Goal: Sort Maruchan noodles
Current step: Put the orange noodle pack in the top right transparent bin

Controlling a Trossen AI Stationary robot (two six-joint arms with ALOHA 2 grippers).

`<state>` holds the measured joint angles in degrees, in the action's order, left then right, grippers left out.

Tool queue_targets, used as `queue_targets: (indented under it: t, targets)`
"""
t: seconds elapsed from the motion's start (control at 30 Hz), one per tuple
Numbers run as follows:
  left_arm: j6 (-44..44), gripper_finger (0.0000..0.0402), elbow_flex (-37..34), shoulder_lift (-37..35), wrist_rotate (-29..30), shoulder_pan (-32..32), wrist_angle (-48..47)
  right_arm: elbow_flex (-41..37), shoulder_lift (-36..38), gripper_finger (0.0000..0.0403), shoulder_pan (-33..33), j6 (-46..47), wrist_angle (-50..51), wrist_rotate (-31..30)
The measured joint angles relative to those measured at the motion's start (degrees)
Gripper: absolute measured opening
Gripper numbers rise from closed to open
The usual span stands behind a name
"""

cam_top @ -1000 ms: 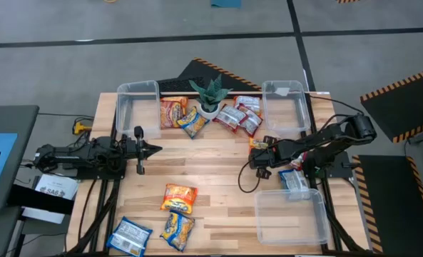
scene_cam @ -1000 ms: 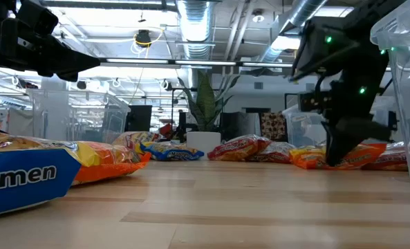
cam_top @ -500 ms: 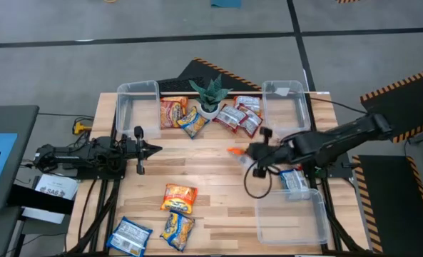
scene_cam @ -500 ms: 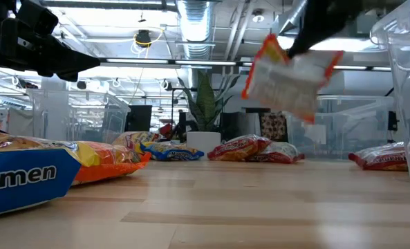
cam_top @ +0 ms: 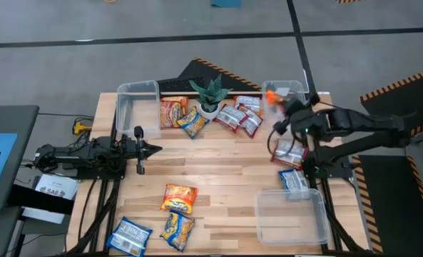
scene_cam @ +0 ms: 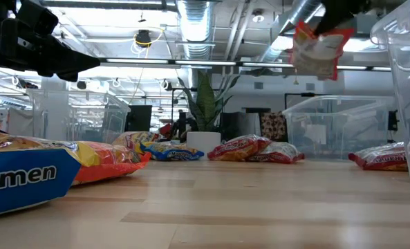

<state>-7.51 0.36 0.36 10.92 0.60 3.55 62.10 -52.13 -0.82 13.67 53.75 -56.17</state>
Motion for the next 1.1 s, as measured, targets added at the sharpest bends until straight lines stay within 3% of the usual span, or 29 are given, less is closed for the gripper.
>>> queue_targets:
  t: [0.1,0.33,0.43,0.63,0.83,0.93,1.1]
  targets:
    - [0.0,0.0,0.0,0.0,0.0,0.0,0.0,-1.0,0.8,0.0018,-6.4,0.5,1.6,1.1]
    - [0.0,0.0,0.0,0.0,0.0,0.0,0.0,-5.9,0.8,0.0019,-19.1,1.3,1.2,10.2]
    - [0.0,0.0,0.0,0.0,0.0,0.0,0.0,-7.6,0.7,0.0044,-22.7,1.4,-0.4,12.0]
    - [0.0,0.0,0.0,0.0,0.0,0.0,0.0,-9.0,0.8,0.01,-26.8,1.5,-3.9,16.0]
    - [0.0,0.0,0.0,0.0,0.0,0.0,0.0,-9.0,0.9,0.0146,-26.7,1.5,-6.2,18.5]
    - [0.0,0.0,0.0,0.0,0.0,0.0,0.0,-9.0,1.2,0.0168,-24.9,1.5,-10.3,27.3]
    - [0.0,0.0,0.0,0.0,0.0,0.0,0.0,-8.9,0.0,0.0188,-17.8,4.2,-24.6,50.8]
